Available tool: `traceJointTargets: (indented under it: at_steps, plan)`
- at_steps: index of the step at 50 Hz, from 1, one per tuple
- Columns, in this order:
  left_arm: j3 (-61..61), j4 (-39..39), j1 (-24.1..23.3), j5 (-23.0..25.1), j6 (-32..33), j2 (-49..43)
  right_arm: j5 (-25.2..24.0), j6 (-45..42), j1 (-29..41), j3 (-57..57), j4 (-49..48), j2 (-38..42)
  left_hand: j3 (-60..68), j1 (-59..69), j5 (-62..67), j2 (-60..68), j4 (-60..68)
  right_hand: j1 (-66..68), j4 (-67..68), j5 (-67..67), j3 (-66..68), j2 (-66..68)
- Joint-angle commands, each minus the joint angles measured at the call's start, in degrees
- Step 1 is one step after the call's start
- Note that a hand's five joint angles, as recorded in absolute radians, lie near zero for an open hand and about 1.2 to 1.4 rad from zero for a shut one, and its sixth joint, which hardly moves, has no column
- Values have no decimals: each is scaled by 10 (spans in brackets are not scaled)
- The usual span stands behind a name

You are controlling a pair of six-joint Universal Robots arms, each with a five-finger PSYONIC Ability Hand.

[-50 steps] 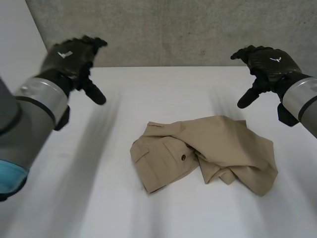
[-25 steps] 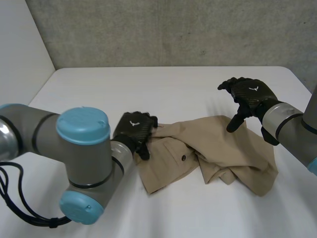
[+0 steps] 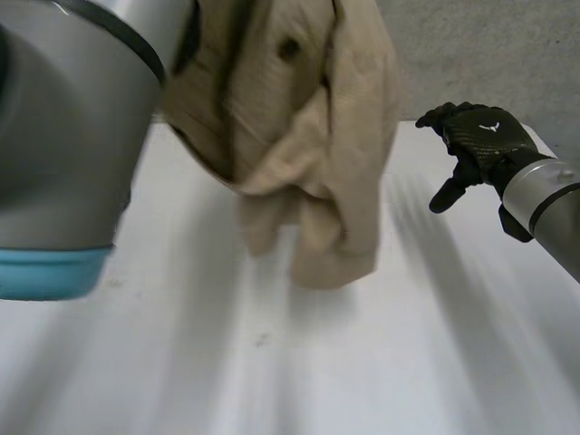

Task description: Fold the shorts.

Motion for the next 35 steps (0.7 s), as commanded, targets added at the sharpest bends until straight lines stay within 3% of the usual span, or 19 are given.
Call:
traceJointTargets:
  at_steps: [1, 9, 12, 13, 15, 27, 35]
  plan:
    - [3, 2, 0, -15, -3, 4, -1, 0, -1, -4, 1, -2, 117, 176, 152, 114, 114, -17, -36, -42, -22, -28]
    - [-26, 2, 0, -36, -3, -8, -1, 0, 0, -3, 2, -9, 117, 176, 152, 114, 114, -17, -36, -42, -22, -28]
    - [-48, -1, -2, -38, -2, -18, -1, 0, 0, -2, 2, -11, -225, -165, -189, -227, -227, -17, -36, -42, -22, -28]
    - [-59, -3, -4, -38, 0, -26, -1, 0, 0, -2, 2, -10, -471, -412, -435, -474, -473, -17, -36, -42, -22, -28]
    - [-78, -8, -2, -40, 1, -39, -1, 0, 0, -2, 2, -11, -566, -506, -530, -568, -568, -17, -36, -42, -22, -28]
    - [-144, -21, 47, -45, -6, -19, 1, 0, 2, -5, 1, -10, -576, -517, -541, -579, -578, -17, -36, -42, -22, -28]
    - [-156, -85, 79, -42, -49, 16, 26, 8, 4, -17, 2, -31, -578, -518, -542, -580, -580, -17, -36, -42, -22, -28]
